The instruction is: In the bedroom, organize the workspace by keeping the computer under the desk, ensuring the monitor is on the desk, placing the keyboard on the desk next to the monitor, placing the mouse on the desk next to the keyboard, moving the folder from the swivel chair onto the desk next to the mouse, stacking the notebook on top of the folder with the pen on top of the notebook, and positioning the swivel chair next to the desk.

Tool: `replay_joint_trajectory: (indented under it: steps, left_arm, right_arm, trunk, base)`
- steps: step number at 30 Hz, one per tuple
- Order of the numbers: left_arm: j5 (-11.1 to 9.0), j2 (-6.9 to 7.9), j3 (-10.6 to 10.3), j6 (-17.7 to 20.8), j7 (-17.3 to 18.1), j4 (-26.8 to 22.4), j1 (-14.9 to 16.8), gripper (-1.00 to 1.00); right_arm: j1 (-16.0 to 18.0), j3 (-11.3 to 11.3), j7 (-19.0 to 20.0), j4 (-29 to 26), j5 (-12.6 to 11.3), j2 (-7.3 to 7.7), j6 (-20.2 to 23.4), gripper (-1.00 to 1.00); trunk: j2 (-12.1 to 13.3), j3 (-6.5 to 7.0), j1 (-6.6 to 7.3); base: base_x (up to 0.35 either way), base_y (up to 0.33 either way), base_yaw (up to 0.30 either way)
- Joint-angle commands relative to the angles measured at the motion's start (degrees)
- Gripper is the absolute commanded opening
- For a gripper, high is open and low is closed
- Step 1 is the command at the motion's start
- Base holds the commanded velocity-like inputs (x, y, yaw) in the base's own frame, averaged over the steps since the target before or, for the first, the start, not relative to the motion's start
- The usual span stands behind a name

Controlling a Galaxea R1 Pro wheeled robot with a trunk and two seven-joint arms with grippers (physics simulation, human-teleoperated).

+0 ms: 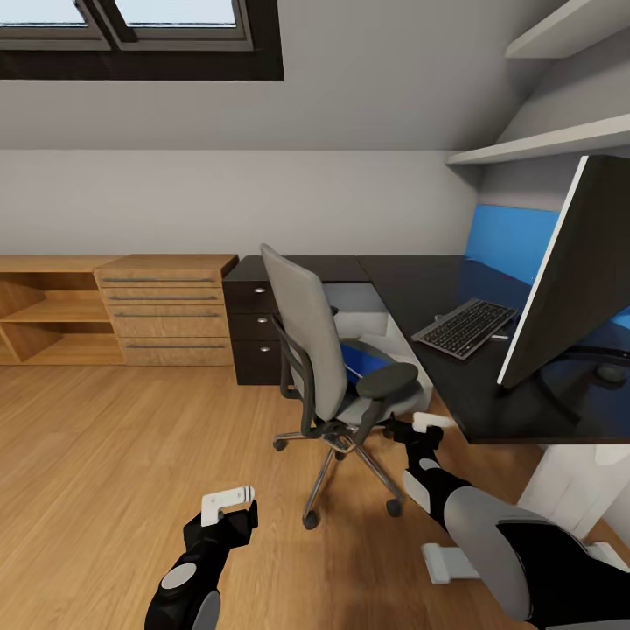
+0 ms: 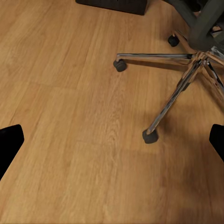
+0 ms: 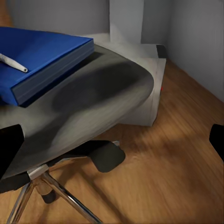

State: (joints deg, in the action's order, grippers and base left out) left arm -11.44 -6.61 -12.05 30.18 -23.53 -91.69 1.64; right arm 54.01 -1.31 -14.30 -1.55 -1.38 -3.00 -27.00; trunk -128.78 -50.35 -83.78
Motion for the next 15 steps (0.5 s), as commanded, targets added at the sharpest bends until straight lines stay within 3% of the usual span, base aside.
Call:
replay_joint_trajectory:
  steps: [1, 9, 15]
  left_arm:
    - [-0.60, 0.01, -0.08, 0.14, -0.55, -0.07, 0.04, 1.00]
    - [-0.60, 0.01, -0.08, 0.14, -0.55, -0.07, 0.04, 1.00]
    - [-0.60, 0.01, -0.11, 0.14, -0.55, -0.07, 0.04, 1.00]
  right_arm:
    - [0.04, -0.11, -0.03, 0.05, -0.13, -0.38, -0.24, 1.00]
    - [0.04, -0.10, -0.17, -0.01, -0.19, -1.83, -0.32, 1.00]
    - [0.04, -0.11, -0.36, 0.02, -0.20, -2.51, -0.27, 1.00]
  trunk:
    - [-0.03, -0.06, 0.01]
    - [-0.03, 0.00, 0.01]
    - [-0.03, 0.33, 0.01]
  base:
    - [0.002, 0.000, 0.000]
    - [0.000, 0.000, 0.014]
    - [0.000, 0.000, 0.146]
